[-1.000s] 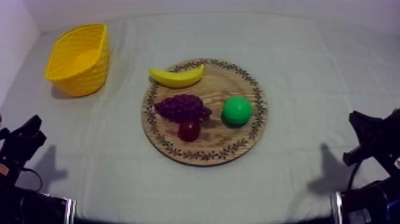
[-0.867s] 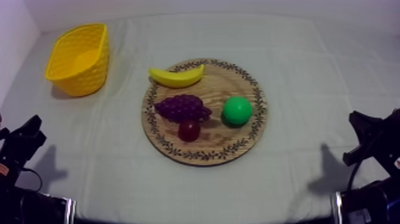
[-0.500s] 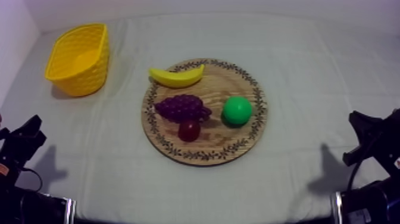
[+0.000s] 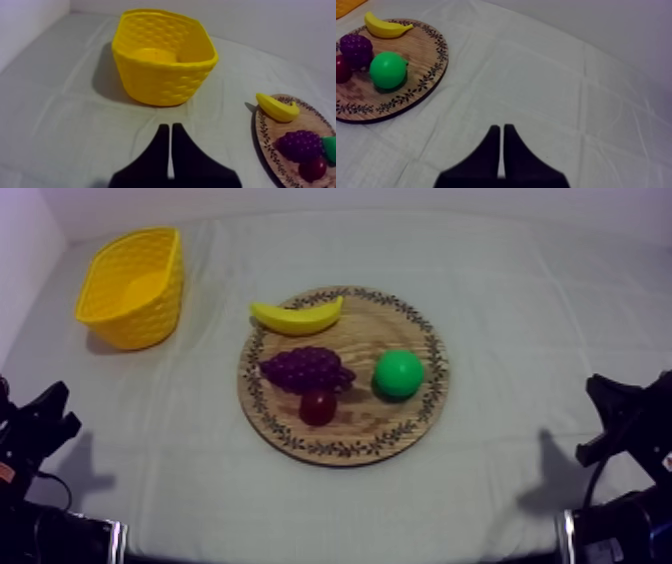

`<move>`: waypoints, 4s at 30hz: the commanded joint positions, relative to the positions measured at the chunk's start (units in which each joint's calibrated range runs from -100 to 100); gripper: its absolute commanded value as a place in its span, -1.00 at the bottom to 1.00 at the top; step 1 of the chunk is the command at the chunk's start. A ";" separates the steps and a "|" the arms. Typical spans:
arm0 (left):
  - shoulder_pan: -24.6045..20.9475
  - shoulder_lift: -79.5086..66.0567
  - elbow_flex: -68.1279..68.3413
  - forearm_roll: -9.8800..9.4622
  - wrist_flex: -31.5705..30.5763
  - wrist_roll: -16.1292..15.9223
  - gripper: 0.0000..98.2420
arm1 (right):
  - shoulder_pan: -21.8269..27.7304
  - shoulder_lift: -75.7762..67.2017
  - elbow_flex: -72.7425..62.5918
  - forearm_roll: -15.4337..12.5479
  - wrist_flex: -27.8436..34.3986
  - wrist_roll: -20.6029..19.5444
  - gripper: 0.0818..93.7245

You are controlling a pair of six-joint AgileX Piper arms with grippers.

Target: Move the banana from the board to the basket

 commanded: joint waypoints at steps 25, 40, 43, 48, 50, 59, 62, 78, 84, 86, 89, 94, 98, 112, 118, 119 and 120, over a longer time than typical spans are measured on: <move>6.78 29.60 -35.25 -0.24 -5.56 -7.57 -0.99 | 0.01 -0.04 -0.03 -0.02 -0.01 -0.01 -0.99; 13.94 52.70 -66.57 -2.17 2.71 -11.12 -0.99 | 0.01 -0.04 -0.03 -0.02 -0.01 -0.01 -0.99; 15.12 56.52 -69.53 -2.24 3.35 -12.99 -0.98 | 0.01 -0.04 -0.03 -0.02 -0.01 -0.01 -0.99; 16.78 63.22 -74.15 -2.68 4.75 -16.07 -0.98 | 0.01 -0.04 -0.03 -0.02 -0.01 -0.01 -0.99; 17.51 65.91 -76.06 -3.23 5.65 -16.91 -0.98 | 0.01 -0.04 -0.03 -0.02 -0.01 -0.01 -0.99; 19.74 77.86 -84.77 -4.00 13.01 -21.24 -0.95 | 0.01 -0.04 -0.03 -0.02 -0.01 -0.01 -0.99; 19.95 81.95 -85.65 -3.92 13.35 -23.30 -0.94 | 0.01 -0.04 -0.03 -0.02 -0.01 -0.01 -0.99; 20.41 94.29 -84.97 -2.63 13.98 -29.51 -0.91 | 0.01 -0.04 -0.03 -0.02 -0.01 -0.01 -0.99; 22.18 95.99 -81.79 -2.93 14.19 -30.43 -0.89 | 0.01 -0.04 -0.03 -0.02 -0.01 -0.01 -0.99; 22.77 96.79 -79.85 -2.93 13.14 -30.63 -0.89 | 0.01 -0.04 -0.03 -0.02 -0.01 -0.01 -0.99; 23.60 97.91 -77.12 -2.79 10.97 -30.70 -0.89 | 0.01 -0.04 -0.03 -0.02 -0.01 -0.01 -0.99; 24.98 99.11 -74.65 -2.69 9.43 -30.15 -0.88 | 0.01 -0.04 -0.03 -0.02 -0.01 -0.01 -0.99; 25.95 99.57 -73.30 -2.63 8.53 -29.67 -0.87 | 0.01 -0.04 -0.03 -0.02 -0.01 -0.01 -0.99; 27.43 99.45 -67.89 -6.00 4.39 -21.05 -0.09 | 0.01 -0.04 -0.03 -0.02 -0.01 -0.01 -0.99; 28.26 99.33 -69.74 -8.28 6.55 -17.34 0.03 | 0.01 -0.04 -0.03 -0.02 -0.01 -0.01 -0.99; 28.26 99.35 -69.81 -8.32 6.86 -17.19 0.05 | 0.01 -0.04 -0.03 -0.02 -0.01 -0.01 -0.99; 28.21 99.42 -69.83 -8.25 7.07 -17.19 0.06 | 0.01 -0.04 -0.03 -0.02 -0.01 -0.01 -0.99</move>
